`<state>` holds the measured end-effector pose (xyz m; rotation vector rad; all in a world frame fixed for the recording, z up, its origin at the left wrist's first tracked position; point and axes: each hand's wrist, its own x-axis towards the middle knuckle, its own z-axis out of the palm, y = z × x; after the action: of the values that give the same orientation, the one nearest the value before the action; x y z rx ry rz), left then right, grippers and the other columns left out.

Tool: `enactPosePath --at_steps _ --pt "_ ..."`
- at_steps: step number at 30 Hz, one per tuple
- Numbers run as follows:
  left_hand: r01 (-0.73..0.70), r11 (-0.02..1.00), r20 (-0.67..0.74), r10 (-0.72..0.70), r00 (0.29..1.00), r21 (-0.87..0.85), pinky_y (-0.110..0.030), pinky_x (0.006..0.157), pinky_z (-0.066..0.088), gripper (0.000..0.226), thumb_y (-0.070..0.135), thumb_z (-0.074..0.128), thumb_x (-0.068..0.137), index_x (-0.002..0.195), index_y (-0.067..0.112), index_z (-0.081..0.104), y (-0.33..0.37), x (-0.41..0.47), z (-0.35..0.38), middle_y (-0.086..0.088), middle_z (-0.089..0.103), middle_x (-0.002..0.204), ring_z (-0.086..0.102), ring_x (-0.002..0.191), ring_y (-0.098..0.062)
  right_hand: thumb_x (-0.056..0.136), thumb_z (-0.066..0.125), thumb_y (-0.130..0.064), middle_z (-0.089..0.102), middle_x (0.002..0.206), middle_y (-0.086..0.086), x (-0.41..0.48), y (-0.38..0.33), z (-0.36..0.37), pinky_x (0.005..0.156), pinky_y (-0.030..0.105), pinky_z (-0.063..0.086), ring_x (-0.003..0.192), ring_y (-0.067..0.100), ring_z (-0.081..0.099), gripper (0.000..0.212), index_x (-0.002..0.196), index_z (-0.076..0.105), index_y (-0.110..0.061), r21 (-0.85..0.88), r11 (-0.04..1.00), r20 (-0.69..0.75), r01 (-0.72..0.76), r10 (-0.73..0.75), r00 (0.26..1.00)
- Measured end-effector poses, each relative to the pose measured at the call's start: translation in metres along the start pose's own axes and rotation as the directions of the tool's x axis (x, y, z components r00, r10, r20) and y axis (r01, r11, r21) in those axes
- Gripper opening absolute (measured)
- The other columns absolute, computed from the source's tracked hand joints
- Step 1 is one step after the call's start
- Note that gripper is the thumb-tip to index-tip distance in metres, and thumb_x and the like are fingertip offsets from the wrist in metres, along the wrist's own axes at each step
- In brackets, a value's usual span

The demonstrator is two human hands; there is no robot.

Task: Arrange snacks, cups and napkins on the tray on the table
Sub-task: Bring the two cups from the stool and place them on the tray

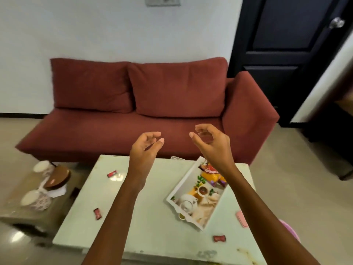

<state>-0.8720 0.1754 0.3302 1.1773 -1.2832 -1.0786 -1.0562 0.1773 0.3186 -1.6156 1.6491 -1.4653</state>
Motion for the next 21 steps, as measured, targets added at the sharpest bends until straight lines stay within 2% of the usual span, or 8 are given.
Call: enactPosePath --at_steps 3,7,9,10,11,13,16,21 --pt "-0.015 1.000 -0.120 0.018 0.993 0.023 -0.014 0.073 0.045 0.012 0.018 0.061 0.084 0.090 0.028 0.064 0.000 0.004 -0.057 0.011 0.064 0.091 0.058 0.091 -0.005 0.079 0.067 -0.037 0.068 0.091 -0.011 0.006 -0.029 0.051 0.069 0.023 0.053 0.085 0.005 0.063 0.023 0.096 0.065 -0.022 0.053 0.997 0.077 0.061 -0.065 0.995" --pt "0.013 1.000 -0.279 -0.006 0.960 0.023 -0.019 0.072 0.047 0.012 0.019 0.061 0.084 0.090 0.028 0.065 -0.009 0.005 -0.135 0.007 0.065 0.091 0.059 0.089 -0.008 0.079 0.067 -0.038 0.067 0.089 -0.014 0.011 -0.057 0.128 0.066 0.010 0.048 0.083 0.002 0.063 0.020 0.094 0.065 -0.025 0.125 0.986 0.194 0.113 -0.136 0.971" --pt "0.033 0.999 -0.361 -0.028 0.932 0.009 -0.015 0.066 0.050 0.012 0.017 0.060 0.085 0.093 0.024 0.065 -0.018 0.008 -0.174 0.005 0.065 0.089 0.059 0.086 -0.008 0.080 0.067 -0.037 0.067 0.088 -0.015 0.013 -0.069 0.171 0.066 0.006 0.046 0.083 0.000 0.063 0.020 0.094 0.065 -0.024 0.147 0.981 0.256 0.124 -0.158 0.954" --pt "0.026 0.999 -0.417 -0.012 0.909 0.029 -0.012 0.067 0.050 0.012 0.015 0.060 0.085 0.095 0.021 0.065 -0.023 0.010 -0.203 0.006 0.065 0.087 0.059 0.086 -0.007 0.080 0.068 -0.037 0.068 0.088 -0.014 0.015 -0.078 0.205 0.067 0.005 0.045 0.082 0.000 0.063 0.020 0.094 0.065 -0.024 0.166 0.978 0.299 0.127 -0.172 0.939" --pt "0.028 0.999 -0.411 -0.010 0.911 0.038 -0.011 0.070 0.050 0.012 0.015 0.059 0.085 0.096 0.019 0.064 -0.023 0.010 -0.207 0.007 0.065 0.087 0.060 0.085 -0.006 0.080 0.068 -0.036 0.068 0.087 -0.014 0.016 -0.078 0.207 0.067 0.004 0.045 0.081 -0.001 0.063 0.020 0.094 0.065 -0.023 0.178 0.977 0.296 0.119 -0.168 0.940" --pt "0.075 0.996 -0.455 -0.048 0.889 0.040 -0.018 0.077 0.049 0.011 0.016 0.059 0.086 0.093 0.023 0.064 -0.027 0.012 -0.231 0.008 0.066 0.090 0.061 0.089 -0.006 0.080 0.067 -0.036 0.068 0.087 -0.013 0.017 -0.083 0.235 0.068 0.005 0.046 0.081 -0.001 0.063 0.020 0.094 0.065 -0.022 0.202 0.972 0.317 0.124 -0.184 0.931" --pt "0.125 0.992 -0.549 -0.091 0.831 0.026 -0.024 0.077 0.049 0.012 0.016 0.059 0.086 0.091 0.026 0.063 -0.037 0.028 -0.299 0.008 0.067 0.095 0.062 0.093 -0.010 0.080 0.066 -0.037 0.066 0.086 -0.017 0.024 -0.102 0.312 0.067 0.007 0.049 0.081 -0.001 0.063 0.020 0.095 0.065 -0.025 0.232 0.968 0.417 0.096 -0.188 0.889" --pt "0.227 0.973 -0.645 -0.147 0.750 0.041 -0.025 0.077 0.047 0.018 0.019 0.060 0.086 0.103 0.016 0.063 -0.052 0.056 -0.396 -0.001 0.067 0.106 0.061 0.100 -0.018 0.081 0.064 -0.040 0.063 0.085 -0.023 0.038 -0.135 0.417 0.066 0.008 0.050 0.082 -0.002 0.063 0.016 0.094 0.063 -0.029 0.251 0.965 0.532 0.068 -0.197 0.824"
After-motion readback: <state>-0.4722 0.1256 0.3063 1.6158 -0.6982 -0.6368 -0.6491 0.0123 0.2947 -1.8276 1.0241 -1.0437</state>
